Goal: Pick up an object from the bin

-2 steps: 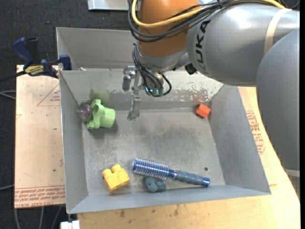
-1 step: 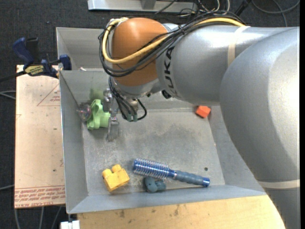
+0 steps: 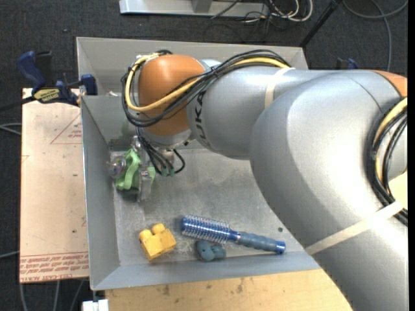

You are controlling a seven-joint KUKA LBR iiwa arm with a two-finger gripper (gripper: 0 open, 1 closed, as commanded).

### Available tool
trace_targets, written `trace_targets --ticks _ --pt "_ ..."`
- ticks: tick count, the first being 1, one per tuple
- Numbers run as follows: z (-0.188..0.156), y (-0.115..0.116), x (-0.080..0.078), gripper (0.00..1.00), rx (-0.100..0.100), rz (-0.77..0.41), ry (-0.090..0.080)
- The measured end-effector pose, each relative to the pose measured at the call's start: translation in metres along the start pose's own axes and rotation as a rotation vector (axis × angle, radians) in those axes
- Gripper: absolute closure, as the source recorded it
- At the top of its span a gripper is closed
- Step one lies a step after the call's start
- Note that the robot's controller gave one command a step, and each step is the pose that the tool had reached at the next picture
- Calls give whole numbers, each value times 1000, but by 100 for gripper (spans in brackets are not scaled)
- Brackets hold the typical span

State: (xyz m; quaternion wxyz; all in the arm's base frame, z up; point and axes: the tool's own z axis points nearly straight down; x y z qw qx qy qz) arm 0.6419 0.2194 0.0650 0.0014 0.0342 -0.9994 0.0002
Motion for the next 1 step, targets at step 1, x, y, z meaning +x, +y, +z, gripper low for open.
trace_targets --ticks 1 --pt "-6 0 -2 100 -3 1 -6"
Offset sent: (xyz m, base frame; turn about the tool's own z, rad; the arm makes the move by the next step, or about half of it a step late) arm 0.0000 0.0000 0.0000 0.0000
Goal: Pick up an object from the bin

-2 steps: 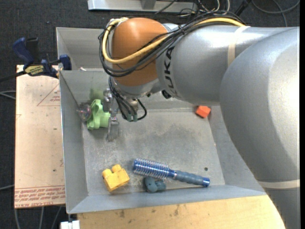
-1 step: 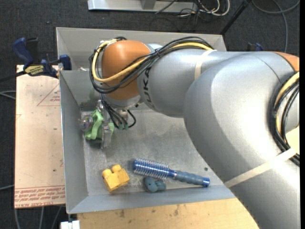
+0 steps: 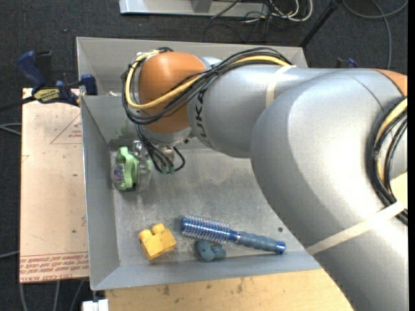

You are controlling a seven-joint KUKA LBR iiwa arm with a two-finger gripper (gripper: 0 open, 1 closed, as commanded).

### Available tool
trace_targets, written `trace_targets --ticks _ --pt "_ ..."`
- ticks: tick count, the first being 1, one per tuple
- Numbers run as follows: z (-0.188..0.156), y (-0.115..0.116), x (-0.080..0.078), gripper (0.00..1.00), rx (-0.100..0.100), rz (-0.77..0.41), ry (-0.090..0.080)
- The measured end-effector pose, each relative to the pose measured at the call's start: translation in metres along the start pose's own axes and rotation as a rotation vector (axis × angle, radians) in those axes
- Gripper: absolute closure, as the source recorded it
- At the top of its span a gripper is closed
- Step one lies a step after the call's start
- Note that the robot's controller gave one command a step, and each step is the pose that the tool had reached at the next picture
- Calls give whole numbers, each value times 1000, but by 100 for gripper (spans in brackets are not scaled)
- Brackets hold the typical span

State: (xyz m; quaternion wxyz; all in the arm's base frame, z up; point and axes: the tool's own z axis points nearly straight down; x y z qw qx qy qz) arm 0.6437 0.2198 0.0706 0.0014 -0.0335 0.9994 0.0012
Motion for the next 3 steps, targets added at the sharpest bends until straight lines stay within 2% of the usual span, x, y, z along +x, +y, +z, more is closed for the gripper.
trace_targets --ticks 1,2,3 --pt "-164 -14 -9 100 0 -93 -10" --pt "-74 -49 -6 100 4 -41 10" --pt "-206 -54 -11 100 0 -36 -10"
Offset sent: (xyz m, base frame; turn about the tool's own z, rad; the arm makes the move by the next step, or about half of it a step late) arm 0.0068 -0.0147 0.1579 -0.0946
